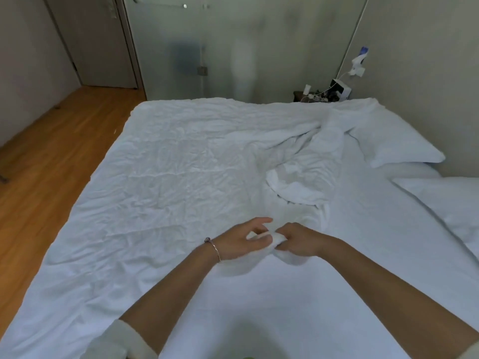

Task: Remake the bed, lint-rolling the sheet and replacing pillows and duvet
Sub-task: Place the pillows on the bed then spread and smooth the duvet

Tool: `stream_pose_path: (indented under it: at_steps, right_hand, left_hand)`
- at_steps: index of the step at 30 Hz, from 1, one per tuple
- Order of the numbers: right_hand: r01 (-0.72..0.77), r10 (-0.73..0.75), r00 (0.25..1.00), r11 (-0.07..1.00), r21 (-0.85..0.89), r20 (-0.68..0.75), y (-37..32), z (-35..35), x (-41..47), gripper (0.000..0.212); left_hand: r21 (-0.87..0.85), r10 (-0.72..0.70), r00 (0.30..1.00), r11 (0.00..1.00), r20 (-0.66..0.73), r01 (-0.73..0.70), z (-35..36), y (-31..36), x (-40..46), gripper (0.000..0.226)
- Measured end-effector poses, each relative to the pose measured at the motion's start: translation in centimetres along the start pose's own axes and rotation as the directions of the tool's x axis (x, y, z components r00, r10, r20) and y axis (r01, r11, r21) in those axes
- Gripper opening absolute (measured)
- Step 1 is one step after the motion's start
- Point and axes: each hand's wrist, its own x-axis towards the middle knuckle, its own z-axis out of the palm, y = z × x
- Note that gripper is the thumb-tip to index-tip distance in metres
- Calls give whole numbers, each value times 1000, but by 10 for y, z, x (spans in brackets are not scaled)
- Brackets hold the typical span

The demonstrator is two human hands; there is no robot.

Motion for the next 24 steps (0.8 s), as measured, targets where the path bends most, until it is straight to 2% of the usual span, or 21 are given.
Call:
stream_pose_path:
  at_steps: [2,4,6,9,12,14,16,18,20,21,24]
  right_hand:
    - [39,-42,993,999,-24,-114,5,-8,-3,12]
    - [56,-61,972,998,-27,-227,10,-11,-5,23]
    - [79,-73,924,997,0,-375,19,-6,-5,16]
    - [161,-169,747,984,-72,-643,42,13,2,23]
    - [134,-108,598,990,-34,-794,64,22,15,42]
    - [104,-12,602,993,63,-799,73,24,23,54]
    - [31,115,663,983,181,-740,79,25,29,64]
    - [-50,298,671,932,360,-679,91,24,38,71]
    - [-101,535,662,758,645,-525,103,19,48,70]
    - [-102,579,674,688,718,-459,109,16,53,65]
    - [51,536,754,529,847,-379,124,5,62,45]
  left_hand:
    - [70,33,999,997,38,-35,28,8,21,41]
    - [12,3,997,1000,-73,-2,40,14,35,52]
    - [-79,-39,980,997,-197,24,39,15,47,57]
    - [-168,-81,939,985,-333,26,33,21,56,43]
    - [-291,-137,877,957,-461,-3,32,29,53,39]
    - [-340,-183,830,940,-527,-9,36,37,52,35]
    - [-349,-208,792,937,-573,-6,43,43,54,36]
    - [-349,-233,753,937,-615,5,53,50,55,37]
    - [-346,-258,700,938,-666,15,61,58,55,37]
    - [-348,-266,666,937,-697,10,64,63,54,36]
    - [-354,-311,555,935,-772,31,69,77,50,38]
